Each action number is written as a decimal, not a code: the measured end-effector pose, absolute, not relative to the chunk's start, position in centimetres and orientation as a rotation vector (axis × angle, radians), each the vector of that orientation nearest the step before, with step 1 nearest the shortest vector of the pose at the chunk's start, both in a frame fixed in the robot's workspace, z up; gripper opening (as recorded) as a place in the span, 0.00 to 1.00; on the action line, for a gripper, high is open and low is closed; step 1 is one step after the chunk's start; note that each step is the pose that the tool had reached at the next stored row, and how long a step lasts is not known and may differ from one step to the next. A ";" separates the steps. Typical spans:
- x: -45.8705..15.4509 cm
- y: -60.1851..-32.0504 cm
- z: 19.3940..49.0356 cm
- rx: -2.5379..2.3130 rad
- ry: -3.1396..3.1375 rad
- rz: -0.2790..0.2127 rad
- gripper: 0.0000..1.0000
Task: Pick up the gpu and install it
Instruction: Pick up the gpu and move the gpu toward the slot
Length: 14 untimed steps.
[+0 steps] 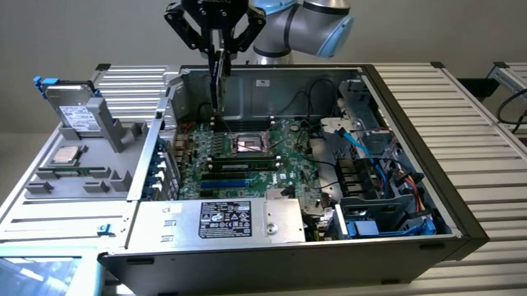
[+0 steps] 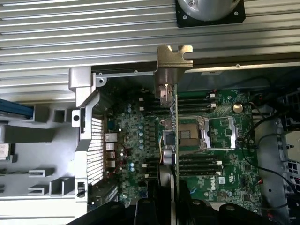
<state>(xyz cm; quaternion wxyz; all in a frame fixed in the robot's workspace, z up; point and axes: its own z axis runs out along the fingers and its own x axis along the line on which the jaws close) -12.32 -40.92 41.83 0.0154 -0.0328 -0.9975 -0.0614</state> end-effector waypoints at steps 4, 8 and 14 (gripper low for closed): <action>-10.6 -41.0 41.5 -0.102 -3.103 -0.191 0.28; -8.9 -41.0 41.3 -0.103 -3.092 -0.190 0.28; -6.2 -41.0 41.0 -0.104 -3.073 -0.188 0.28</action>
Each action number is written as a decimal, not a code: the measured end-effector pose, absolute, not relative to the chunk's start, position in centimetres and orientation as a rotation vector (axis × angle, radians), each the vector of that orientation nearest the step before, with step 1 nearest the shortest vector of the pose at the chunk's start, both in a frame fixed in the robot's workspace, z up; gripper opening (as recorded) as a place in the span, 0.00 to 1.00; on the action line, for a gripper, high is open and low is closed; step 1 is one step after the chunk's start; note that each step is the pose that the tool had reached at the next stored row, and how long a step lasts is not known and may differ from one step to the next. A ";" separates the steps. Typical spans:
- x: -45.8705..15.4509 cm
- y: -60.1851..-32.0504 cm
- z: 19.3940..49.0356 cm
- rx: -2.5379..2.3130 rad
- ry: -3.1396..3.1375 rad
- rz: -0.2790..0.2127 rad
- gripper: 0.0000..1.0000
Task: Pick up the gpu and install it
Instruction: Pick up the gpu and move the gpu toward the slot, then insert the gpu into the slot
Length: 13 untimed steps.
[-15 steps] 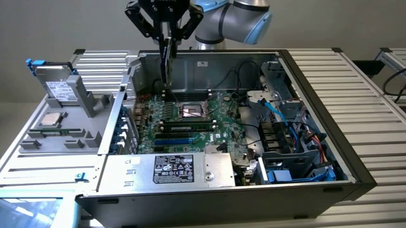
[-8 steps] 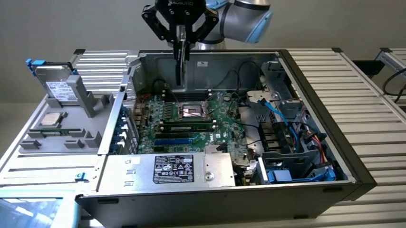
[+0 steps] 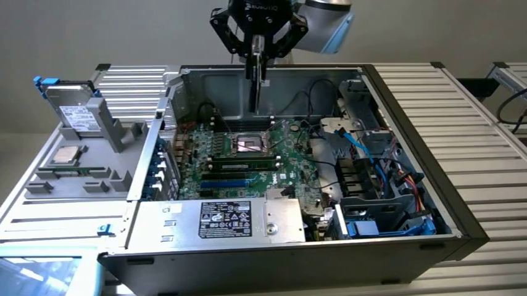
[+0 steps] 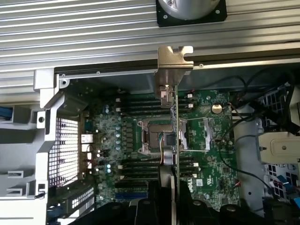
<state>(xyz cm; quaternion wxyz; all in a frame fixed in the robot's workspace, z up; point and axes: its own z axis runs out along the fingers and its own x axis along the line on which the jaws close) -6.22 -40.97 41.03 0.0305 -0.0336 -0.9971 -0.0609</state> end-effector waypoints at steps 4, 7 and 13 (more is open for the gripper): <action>-4.8 -41.0 40.9 -0.104 -3.067 -0.187 0.28; -3.9 -41.0 40.8 -0.103 -3.065 -0.187 0.28; -3.8 -41.0 40.8 -0.103 -3.065 -0.187 0.28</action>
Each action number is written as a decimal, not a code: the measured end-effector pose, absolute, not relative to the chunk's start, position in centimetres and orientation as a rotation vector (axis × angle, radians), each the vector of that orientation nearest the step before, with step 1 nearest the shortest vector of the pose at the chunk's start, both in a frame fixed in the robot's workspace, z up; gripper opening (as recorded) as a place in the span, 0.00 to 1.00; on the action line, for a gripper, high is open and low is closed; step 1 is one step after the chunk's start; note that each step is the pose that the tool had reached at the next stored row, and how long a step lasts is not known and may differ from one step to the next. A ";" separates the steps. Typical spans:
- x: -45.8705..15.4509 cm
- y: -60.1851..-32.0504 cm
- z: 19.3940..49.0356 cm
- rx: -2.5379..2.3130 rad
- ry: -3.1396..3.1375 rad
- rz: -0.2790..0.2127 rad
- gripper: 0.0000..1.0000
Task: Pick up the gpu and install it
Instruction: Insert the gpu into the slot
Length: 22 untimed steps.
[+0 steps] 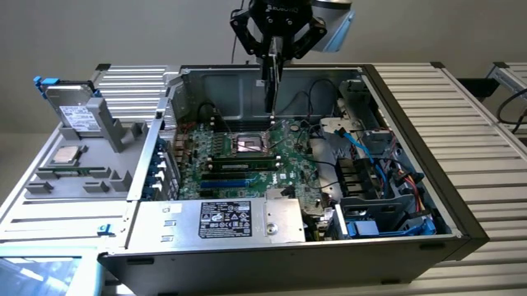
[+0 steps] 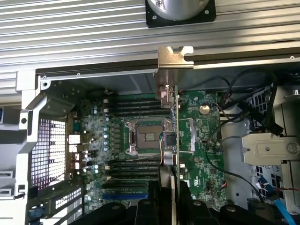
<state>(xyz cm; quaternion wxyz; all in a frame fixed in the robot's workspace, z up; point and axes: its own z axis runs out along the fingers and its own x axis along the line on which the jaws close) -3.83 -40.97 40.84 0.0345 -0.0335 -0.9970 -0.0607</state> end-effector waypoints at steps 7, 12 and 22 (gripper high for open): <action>-3.8 -41.0 40.8 0.070 -3.060 -0.181 0.28; -3.8 -41.0 40.8 0.209 -3.048 -0.179 0.28; -3.8 -41.0 40.7 0.484 -3.007 -0.184 0.28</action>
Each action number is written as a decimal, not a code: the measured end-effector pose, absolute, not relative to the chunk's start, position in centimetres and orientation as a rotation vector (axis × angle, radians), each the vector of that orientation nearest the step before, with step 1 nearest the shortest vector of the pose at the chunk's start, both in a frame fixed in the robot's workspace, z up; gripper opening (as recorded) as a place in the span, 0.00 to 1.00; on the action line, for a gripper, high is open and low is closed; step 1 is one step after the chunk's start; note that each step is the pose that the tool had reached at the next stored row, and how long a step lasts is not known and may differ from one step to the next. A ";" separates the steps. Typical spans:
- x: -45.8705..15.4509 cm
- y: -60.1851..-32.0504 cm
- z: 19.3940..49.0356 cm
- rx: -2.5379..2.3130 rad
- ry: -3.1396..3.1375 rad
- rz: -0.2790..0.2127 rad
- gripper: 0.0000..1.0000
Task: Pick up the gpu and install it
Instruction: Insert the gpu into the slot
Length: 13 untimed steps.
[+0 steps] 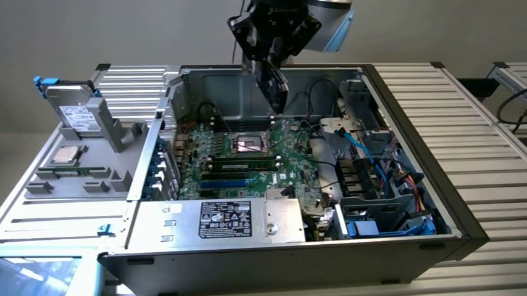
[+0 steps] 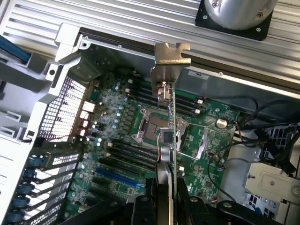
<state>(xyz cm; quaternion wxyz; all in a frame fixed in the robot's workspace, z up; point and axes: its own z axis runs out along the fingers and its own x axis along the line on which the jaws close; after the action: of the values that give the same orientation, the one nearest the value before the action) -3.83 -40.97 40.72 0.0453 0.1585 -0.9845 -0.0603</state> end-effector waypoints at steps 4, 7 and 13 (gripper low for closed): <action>-3.8 -41.0 40.7 0.595 -2.986 -0.178 0.28; -3.8 -41.0 40.7 0.676 -2.970 -0.173 0.28; -3.8 -41.0 40.7 0.838 -2.930 -0.163 0.28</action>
<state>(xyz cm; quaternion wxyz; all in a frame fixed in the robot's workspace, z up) -3.83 -40.97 40.69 0.0447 0.2743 -0.9591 -0.0533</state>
